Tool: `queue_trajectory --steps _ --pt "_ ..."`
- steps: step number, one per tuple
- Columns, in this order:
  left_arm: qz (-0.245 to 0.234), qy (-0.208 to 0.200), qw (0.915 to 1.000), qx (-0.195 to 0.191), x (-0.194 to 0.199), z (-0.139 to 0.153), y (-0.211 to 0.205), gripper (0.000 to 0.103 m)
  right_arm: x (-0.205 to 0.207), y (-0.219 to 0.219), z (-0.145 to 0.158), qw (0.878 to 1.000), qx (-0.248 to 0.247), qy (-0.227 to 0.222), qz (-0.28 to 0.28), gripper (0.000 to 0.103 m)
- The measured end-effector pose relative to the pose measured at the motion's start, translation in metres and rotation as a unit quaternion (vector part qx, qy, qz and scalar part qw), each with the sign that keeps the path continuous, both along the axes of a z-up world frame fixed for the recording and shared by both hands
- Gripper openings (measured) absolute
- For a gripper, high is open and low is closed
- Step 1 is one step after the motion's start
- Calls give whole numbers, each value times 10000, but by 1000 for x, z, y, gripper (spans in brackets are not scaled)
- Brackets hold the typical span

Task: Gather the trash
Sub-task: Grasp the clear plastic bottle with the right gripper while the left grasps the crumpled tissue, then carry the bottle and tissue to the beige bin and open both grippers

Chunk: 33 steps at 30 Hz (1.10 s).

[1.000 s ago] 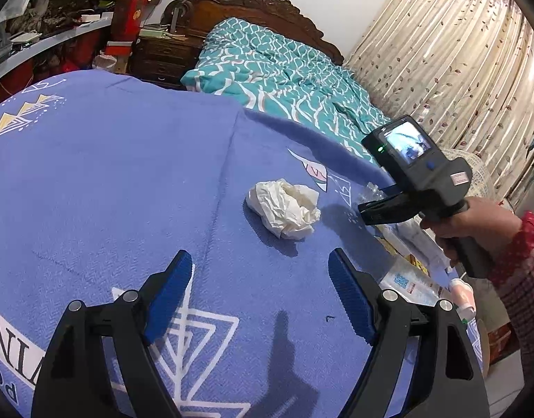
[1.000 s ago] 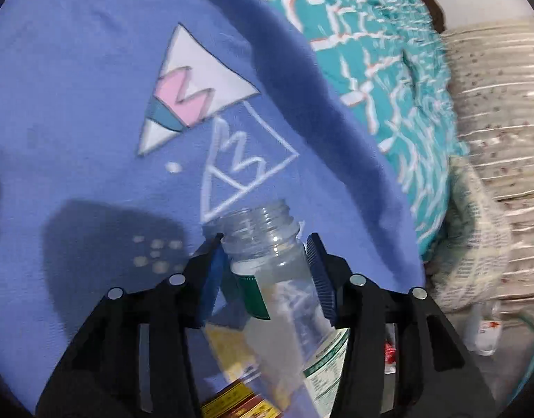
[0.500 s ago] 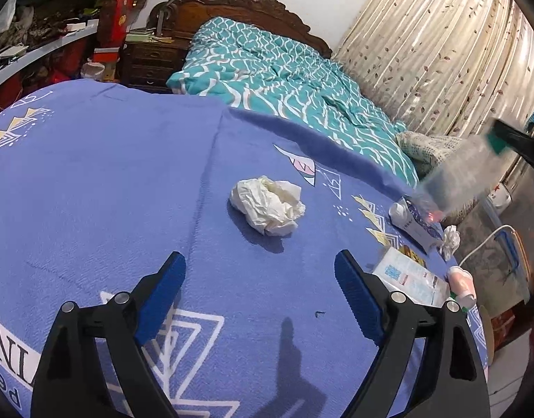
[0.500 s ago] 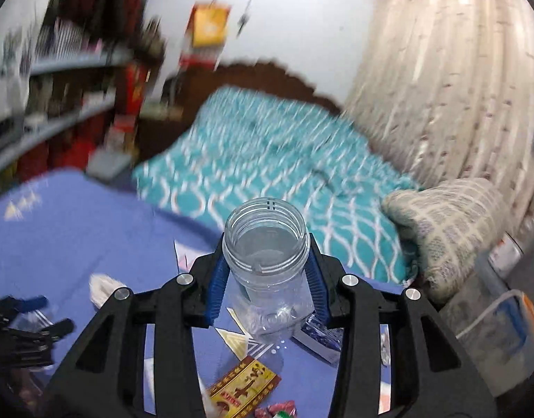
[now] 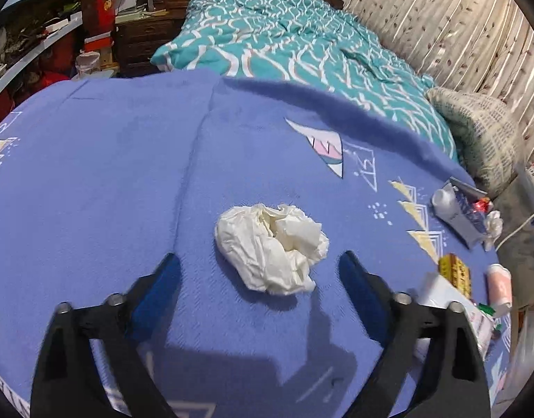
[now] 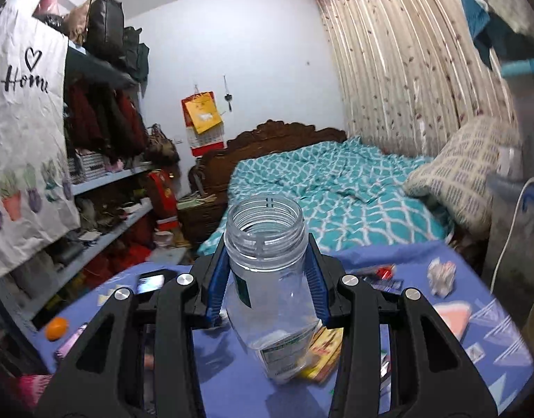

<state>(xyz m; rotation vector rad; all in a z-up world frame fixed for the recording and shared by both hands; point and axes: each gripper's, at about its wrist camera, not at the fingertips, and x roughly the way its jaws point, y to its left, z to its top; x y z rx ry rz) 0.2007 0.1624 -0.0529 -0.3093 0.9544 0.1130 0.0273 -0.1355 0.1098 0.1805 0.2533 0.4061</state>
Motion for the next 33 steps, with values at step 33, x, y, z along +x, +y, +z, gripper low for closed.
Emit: queue_trajectory --steps 33 --pt "-2730 -348 9582 -783 -179 5 -109 29 -55 -113 -127 9685 1877 1634 -55 44"
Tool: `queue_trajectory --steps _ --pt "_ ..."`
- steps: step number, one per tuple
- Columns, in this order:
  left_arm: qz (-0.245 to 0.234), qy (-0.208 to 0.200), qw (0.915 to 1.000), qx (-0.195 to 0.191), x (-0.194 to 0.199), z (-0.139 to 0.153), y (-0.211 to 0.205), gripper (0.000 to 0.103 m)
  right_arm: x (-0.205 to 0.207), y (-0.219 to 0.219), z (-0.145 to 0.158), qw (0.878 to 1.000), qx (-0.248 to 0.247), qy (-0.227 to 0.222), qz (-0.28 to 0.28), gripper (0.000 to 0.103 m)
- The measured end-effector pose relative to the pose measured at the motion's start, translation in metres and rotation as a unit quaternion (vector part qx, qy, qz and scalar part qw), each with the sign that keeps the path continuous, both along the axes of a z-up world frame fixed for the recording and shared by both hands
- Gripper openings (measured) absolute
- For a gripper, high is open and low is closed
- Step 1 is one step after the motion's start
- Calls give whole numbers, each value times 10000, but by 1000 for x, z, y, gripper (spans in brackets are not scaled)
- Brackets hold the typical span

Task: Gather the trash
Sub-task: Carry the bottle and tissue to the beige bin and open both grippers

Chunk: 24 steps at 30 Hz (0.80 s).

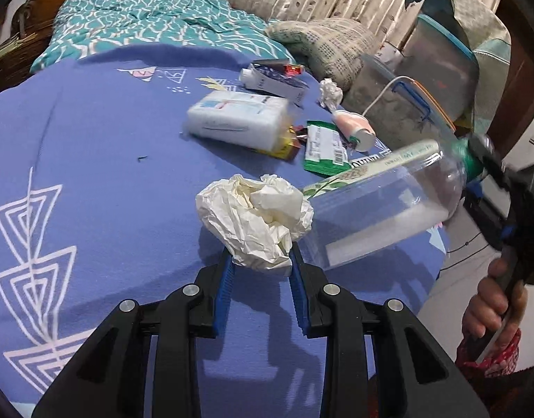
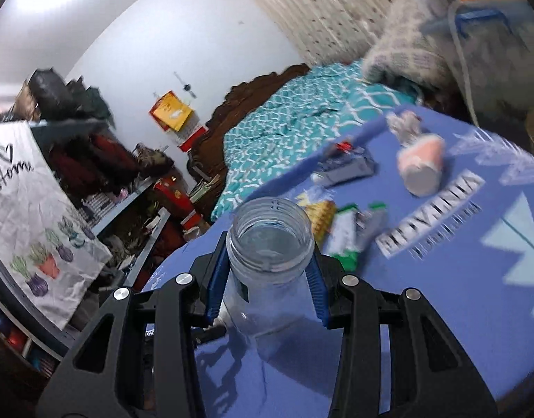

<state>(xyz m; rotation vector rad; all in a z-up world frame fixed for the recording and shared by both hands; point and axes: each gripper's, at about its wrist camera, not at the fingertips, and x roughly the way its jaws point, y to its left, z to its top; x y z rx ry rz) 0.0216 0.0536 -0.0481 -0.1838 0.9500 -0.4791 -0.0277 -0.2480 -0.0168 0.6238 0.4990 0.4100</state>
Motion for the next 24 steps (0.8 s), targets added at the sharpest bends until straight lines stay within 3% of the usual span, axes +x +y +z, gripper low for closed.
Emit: queue_trajectory --steps 6,9,12,20,24 --pt "-114 -35 9999 -41 4 12 -10 28 -14 -36 -19 9969 701 308 -191 43" --pt "-285 -231 9993 -18 6 29 -24 28 -24 -60 -2 9957 781 13 -507 43" --pt "-563 -370 9977 -38 10 43 -48 28 -36 -82 15 9944 553 -267 -863 43" --pt "-1700 -443 9842 233 22 51 -162 28 -70 -142 6 9838 178 -320 -1757 43" --pt "-2238 -333 9733 394 33 45 -225 28 -88 -187 -7 9748 346 -319 -2181 43"
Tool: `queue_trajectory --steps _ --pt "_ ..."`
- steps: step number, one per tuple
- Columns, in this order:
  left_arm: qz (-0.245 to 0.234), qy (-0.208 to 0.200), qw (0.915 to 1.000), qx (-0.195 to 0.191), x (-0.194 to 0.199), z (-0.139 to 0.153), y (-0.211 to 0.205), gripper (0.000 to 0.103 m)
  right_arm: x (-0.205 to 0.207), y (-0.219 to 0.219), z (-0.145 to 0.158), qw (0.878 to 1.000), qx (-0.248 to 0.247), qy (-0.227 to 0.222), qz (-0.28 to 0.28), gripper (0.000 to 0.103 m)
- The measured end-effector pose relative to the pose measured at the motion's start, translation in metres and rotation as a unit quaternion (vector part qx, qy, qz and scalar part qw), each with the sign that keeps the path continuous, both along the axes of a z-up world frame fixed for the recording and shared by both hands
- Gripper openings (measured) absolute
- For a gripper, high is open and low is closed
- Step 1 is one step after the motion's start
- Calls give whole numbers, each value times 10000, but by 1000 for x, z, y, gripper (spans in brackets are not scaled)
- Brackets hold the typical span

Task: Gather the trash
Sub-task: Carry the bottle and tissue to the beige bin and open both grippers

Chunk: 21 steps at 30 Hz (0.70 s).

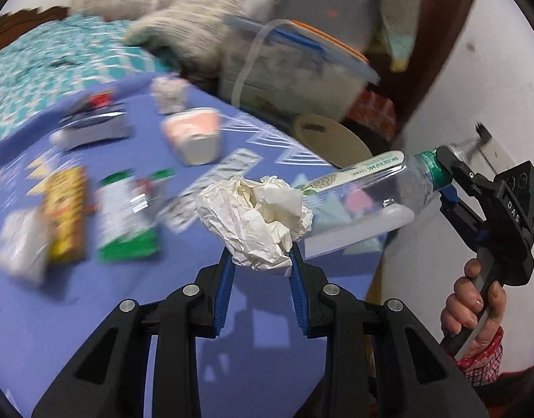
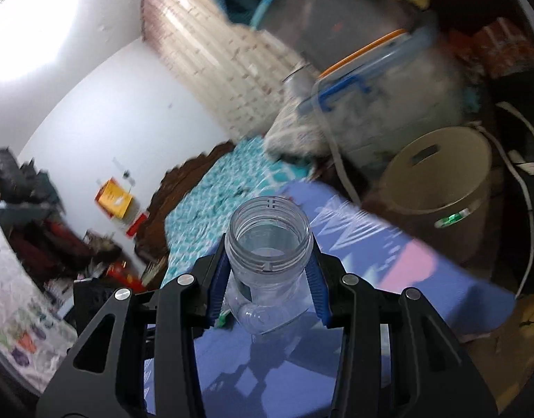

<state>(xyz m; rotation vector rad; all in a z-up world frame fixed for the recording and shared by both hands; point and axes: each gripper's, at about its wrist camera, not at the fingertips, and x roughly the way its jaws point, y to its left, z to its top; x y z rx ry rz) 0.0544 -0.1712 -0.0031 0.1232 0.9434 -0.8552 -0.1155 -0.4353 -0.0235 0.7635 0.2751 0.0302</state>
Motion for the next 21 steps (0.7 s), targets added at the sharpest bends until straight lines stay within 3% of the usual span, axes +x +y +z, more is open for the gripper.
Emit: queue_trajectory --steps 6,11,15,21 --pt "-675 -153 9975 154 22 5 -101 28 -11 -73 6 9970 9 -213 -747 43" --pt "-1068 -295 9936 200 45 11 -191 28 -7 -126 18 9893 -271 -418 -1373 43" --pt "-1223 -228 9919 244 64 6 -247 28 8 -156 21 9822 -642 -302 -1739 43" --pt "-1281 5 9904 523 90 -26 -309 29 35 -173 2 9770 -991 81 -1888 43"
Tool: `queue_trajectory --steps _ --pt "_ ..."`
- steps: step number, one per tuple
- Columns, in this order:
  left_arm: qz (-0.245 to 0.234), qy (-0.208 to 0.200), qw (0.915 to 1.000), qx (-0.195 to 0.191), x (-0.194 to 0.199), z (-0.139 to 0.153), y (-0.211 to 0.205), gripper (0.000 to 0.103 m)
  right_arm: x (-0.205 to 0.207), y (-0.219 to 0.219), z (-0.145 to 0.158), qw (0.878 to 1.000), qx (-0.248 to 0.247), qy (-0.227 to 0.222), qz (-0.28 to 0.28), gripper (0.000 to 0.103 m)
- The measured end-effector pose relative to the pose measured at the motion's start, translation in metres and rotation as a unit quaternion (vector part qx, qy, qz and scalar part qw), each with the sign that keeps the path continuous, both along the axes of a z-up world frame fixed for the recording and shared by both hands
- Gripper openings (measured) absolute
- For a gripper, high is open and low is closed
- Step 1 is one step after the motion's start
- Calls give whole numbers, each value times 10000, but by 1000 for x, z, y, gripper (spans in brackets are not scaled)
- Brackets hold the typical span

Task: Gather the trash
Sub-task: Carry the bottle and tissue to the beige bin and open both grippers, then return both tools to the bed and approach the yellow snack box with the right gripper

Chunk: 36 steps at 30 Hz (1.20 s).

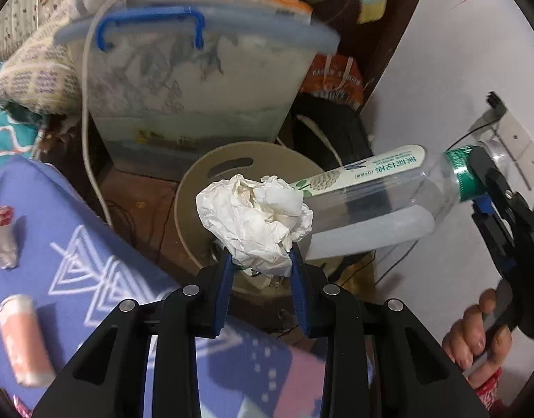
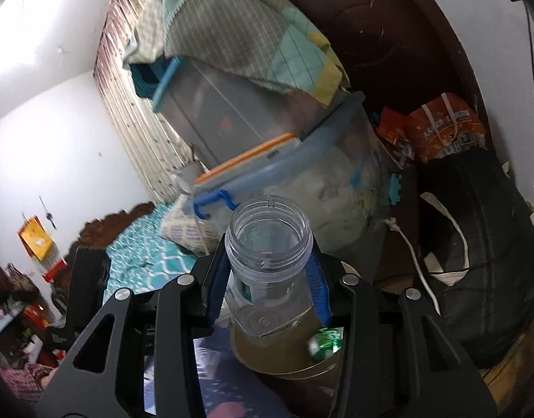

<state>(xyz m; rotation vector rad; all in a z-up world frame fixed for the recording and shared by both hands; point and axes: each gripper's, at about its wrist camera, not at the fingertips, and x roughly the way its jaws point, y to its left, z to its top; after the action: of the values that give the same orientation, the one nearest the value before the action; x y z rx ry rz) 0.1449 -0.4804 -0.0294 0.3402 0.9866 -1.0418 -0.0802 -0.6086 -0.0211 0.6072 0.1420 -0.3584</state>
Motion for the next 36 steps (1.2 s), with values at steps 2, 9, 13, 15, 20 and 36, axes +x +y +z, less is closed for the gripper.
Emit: queue_trajectory --steps 2,9,13,15,20,36 --pt "-11 6 9999 116 5 -12 -12 30 10 -3 -7 9999 -58 162 -8 43" --pt "229 -170 9993 256 17 -32 -25 76 38 -7 -35 9988 91 476 112 51" --pt "301 -180 9992 199 21 -28 -19 76 45 -3 -36 9988 80 484 68 61" --pt "339 -205 9991 163 19 -23 -12 76 45 3 -32 9989 39 451 83 61" --pt "486 -343 9981 -145 3 -2 30 76 40 24 -21 9991 114 314 275 61" --pt "1419 -1143 9829 -248 -47 22 187 76 8 154 -45 9936 636 668 660 62"
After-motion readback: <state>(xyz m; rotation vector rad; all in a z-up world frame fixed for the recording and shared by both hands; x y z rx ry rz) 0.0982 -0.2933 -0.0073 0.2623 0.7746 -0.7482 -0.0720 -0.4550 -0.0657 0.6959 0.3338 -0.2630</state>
